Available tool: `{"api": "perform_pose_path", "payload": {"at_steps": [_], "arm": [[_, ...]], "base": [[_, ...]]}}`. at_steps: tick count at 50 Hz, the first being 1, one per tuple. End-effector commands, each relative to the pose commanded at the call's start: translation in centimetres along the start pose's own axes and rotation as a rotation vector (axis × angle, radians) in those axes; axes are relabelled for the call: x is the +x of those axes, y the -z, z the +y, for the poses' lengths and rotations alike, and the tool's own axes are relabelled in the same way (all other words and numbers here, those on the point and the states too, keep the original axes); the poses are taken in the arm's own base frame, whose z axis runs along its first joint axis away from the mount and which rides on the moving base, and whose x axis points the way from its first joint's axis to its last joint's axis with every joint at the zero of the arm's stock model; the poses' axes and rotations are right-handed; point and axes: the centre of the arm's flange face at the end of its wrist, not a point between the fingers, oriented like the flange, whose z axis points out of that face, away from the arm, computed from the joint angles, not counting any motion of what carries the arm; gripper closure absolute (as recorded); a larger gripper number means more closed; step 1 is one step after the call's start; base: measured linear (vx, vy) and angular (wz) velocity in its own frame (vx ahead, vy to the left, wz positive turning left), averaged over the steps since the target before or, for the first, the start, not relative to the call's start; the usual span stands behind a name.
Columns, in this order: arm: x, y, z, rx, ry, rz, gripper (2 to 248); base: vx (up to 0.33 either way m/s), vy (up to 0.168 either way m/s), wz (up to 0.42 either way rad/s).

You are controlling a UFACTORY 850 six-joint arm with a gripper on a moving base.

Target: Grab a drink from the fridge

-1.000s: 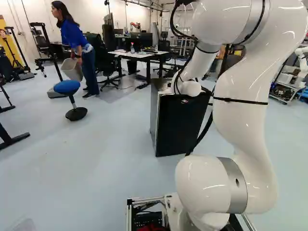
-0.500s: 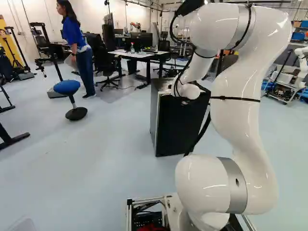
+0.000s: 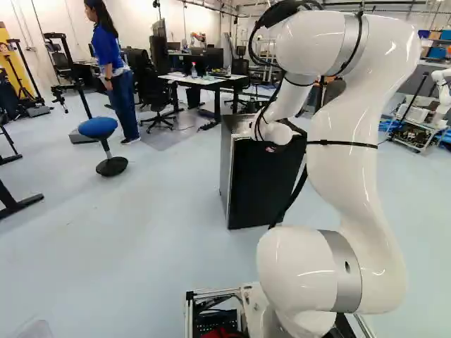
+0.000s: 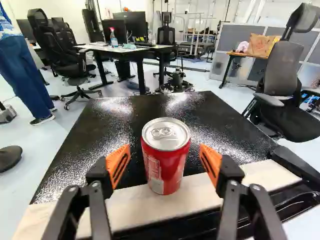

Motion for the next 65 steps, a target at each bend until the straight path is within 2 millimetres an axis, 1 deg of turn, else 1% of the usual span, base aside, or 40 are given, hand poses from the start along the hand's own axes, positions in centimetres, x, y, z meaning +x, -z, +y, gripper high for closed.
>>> {"api": "perform_pose_path", "payload": {"at_steps": [3,4,8,9,13,14,24,59,65], "arm": [[0.0,0.0,0.0,0.0,0.0,0.0,50],[0.0,0.0,0.0,0.0,0.0,0.0,89],[0.0,0.0,0.0,0.0,0.0,0.0,89],[0.0,0.0,0.0,0.0,0.0,0.0,127],[0.0,0.0,0.0,0.0,0.0,0.0,127],[0.0,0.0,0.0,0.0,0.0,0.0,150],[0.5,0.2,0.0,0.0,0.0,0.009,150],[4.2,1.5,0.1,-0.003,0.004,0.073,150],[4.2,1.5,0.1,-0.003,0.004,0.073,150]], "base": [[0.0,0.0,0.0],[0.0,0.0,0.0],[0.0,0.0,0.0],[0.0,0.0,0.0],[0.0,0.0,0.0],[0.0,0.0,0.0],[0.0,0.0,0.0],[0.0,0.0,0.0],[0.0,0.0,0.0]]}}
